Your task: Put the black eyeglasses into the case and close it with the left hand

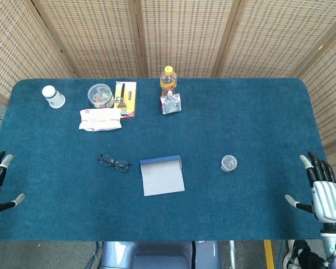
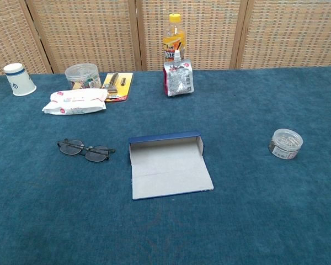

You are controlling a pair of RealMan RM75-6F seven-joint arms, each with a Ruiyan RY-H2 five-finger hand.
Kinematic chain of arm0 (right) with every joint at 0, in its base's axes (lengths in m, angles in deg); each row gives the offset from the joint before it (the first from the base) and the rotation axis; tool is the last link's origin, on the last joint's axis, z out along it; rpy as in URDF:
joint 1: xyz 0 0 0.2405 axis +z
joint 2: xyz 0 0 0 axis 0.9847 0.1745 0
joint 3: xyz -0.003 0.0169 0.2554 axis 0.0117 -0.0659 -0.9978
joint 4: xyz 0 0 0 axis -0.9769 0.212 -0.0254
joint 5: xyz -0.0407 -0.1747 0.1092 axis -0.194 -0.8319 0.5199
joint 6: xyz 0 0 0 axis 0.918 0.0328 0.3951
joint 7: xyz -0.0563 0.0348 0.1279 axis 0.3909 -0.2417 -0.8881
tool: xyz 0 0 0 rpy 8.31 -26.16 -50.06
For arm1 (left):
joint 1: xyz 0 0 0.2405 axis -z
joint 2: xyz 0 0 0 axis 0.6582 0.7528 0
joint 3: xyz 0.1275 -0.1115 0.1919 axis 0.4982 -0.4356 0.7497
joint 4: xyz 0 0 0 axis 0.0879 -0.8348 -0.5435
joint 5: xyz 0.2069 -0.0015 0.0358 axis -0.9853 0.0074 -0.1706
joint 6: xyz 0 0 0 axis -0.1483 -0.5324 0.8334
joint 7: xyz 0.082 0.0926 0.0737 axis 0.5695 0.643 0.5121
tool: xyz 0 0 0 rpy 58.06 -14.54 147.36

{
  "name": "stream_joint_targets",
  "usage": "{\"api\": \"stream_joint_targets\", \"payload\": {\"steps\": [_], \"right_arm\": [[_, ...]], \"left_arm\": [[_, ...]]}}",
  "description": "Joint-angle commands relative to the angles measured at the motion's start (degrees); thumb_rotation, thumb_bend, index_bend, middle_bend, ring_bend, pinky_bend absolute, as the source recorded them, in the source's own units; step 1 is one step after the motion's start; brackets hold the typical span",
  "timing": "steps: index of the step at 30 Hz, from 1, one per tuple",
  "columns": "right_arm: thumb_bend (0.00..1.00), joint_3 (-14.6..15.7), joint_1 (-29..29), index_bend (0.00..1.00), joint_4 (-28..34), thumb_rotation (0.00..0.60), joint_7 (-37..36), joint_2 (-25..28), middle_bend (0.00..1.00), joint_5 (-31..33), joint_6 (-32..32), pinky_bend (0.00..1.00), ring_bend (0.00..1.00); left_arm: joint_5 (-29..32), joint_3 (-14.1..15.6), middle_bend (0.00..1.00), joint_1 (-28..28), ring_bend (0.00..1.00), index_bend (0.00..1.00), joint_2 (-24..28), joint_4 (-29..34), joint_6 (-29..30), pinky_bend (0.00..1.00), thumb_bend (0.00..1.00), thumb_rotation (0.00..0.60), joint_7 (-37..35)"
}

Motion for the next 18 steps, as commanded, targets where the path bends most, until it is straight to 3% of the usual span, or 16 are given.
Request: {"api": "stream_joint_targets", "payload": {"steps": [1,8,14,18], "right_arm": [[0.0,0.0,0.0,0.0,0.0,0.6,0.0,0.0,0.0,0.0,0.0,0.0,0.0],[0.0,0.0,-0.1,0.0,0.1,0.6,-0.3,0.0,0.0,0.0,0.1,0.0,0.0],[0.0,0.0,0.0,0.0,0.4,0.6,-0.5,0.0,0.0,0.1,0.0,0.0,0.0],[0.0,0.0,0.0,0.0,0.3,0.6,-1.0,0.1,0.0,0.1,-0.3,0.0,0.0]], "left_arm": [[0.1,0.0,0.0,0.1,0.0,0.0,0.0,-0.1,-0.2,0.0,0.0,0.6,-0.1],[-0.5,0.2,0.0,0.5,0.0,0.0,-0.2,-0.5,-1.0,0.0,0.0,0.6,-0.6],[0.1,-1.4,0.0,5.0,0.0,0.01,-1.8,-4.1,-7.3,0.0,0.01,0.6,-5.3],[-0.9,-2.2,0.0,9.2,0.0,0.15,-4.1,-8.0,-12.4,0.0,0.09,0.6,-8.8]]}}
